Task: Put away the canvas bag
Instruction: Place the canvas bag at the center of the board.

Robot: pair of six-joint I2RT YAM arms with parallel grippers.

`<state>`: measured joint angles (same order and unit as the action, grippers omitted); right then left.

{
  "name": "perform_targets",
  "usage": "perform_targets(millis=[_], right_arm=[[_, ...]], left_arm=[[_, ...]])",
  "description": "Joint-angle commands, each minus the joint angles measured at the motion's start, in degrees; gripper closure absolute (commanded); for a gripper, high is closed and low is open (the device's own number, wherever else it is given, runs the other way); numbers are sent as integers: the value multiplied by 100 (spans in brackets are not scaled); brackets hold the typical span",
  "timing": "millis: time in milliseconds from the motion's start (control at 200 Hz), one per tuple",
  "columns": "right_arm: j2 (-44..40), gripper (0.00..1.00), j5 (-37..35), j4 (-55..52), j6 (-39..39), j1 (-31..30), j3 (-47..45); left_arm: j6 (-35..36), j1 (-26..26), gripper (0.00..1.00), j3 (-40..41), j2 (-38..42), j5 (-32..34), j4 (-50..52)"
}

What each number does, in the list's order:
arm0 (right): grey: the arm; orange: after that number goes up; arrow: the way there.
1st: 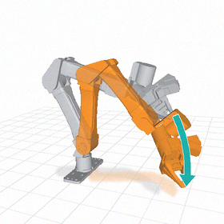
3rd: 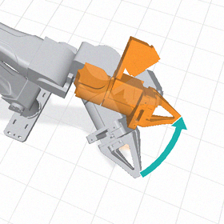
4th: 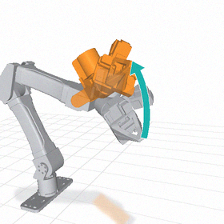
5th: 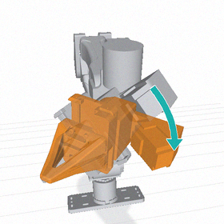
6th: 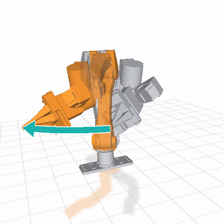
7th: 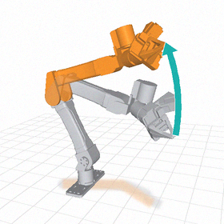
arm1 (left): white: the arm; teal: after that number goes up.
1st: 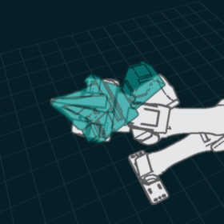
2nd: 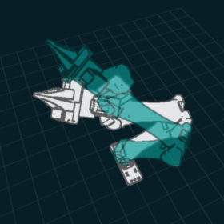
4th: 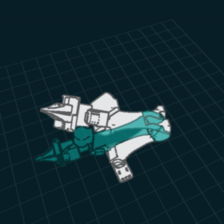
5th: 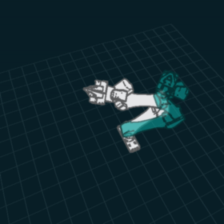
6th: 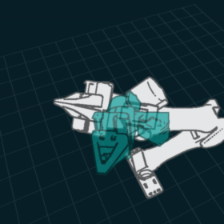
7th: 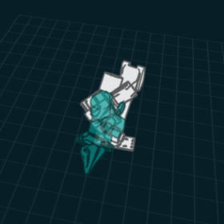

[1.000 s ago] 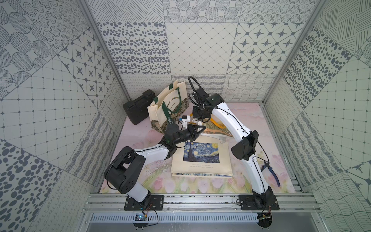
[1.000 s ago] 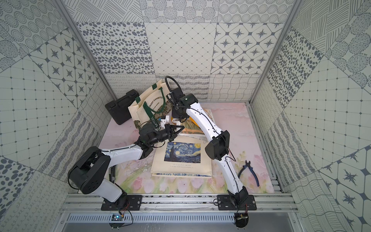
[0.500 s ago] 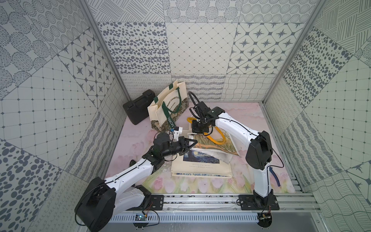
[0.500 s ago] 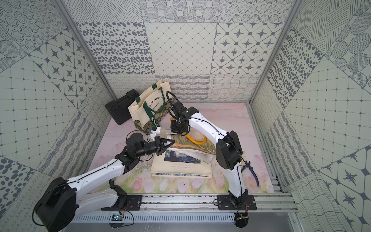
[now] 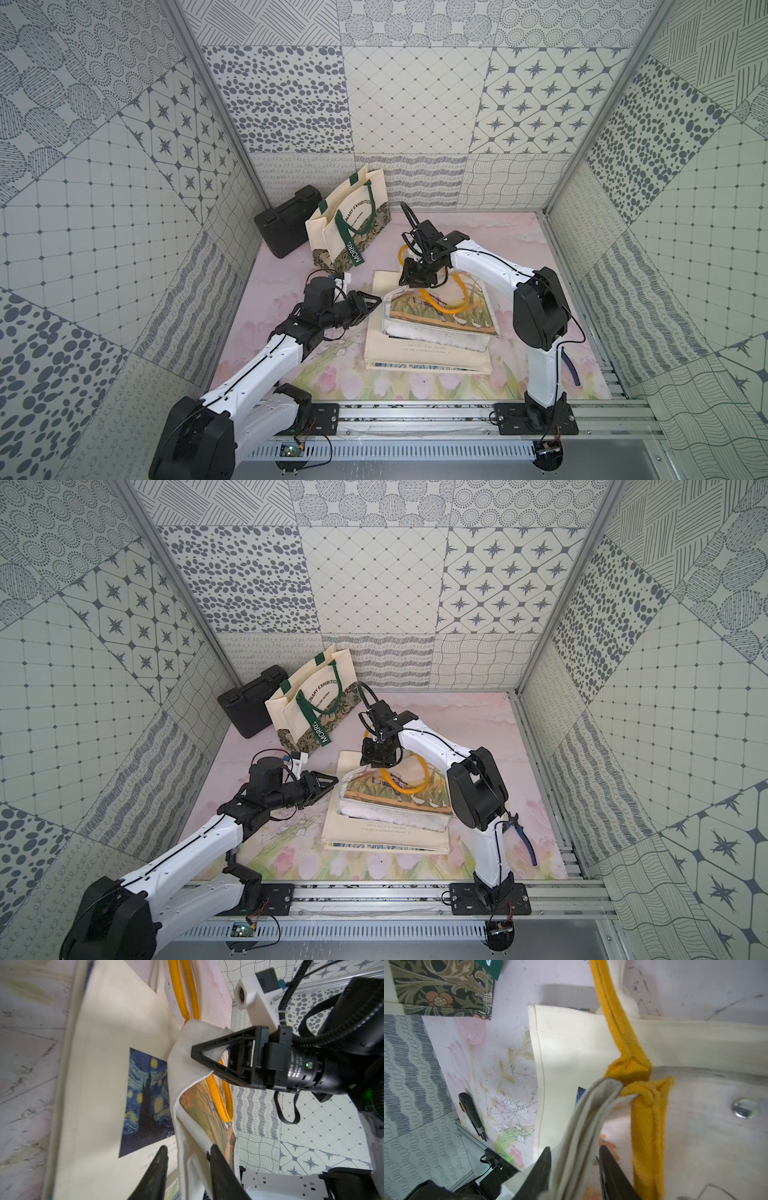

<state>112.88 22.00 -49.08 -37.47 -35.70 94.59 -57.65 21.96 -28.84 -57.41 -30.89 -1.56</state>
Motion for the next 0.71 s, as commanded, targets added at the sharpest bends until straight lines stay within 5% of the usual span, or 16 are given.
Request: perform_targets(millis=[0, 175, 505, 700], right_arm=[[-906, 50, 631, 166, 15, 280, -313], [-1706, 45, 1391, 556, -54, 661, -1074], [-2893, 51, 1295, 1273, -629, 1767, -3361], [-3124, 50, 1149, 1255, -421, 2001, -3937]], left_arm=[[883, -103, 64, -275, 112, 514, 692], [1028, -93, 65, -379, 315, 618, 975], [790, -36, 69, -167, 329, 321, 466], [824, 43, 66, -158, 322, 365, 494]])
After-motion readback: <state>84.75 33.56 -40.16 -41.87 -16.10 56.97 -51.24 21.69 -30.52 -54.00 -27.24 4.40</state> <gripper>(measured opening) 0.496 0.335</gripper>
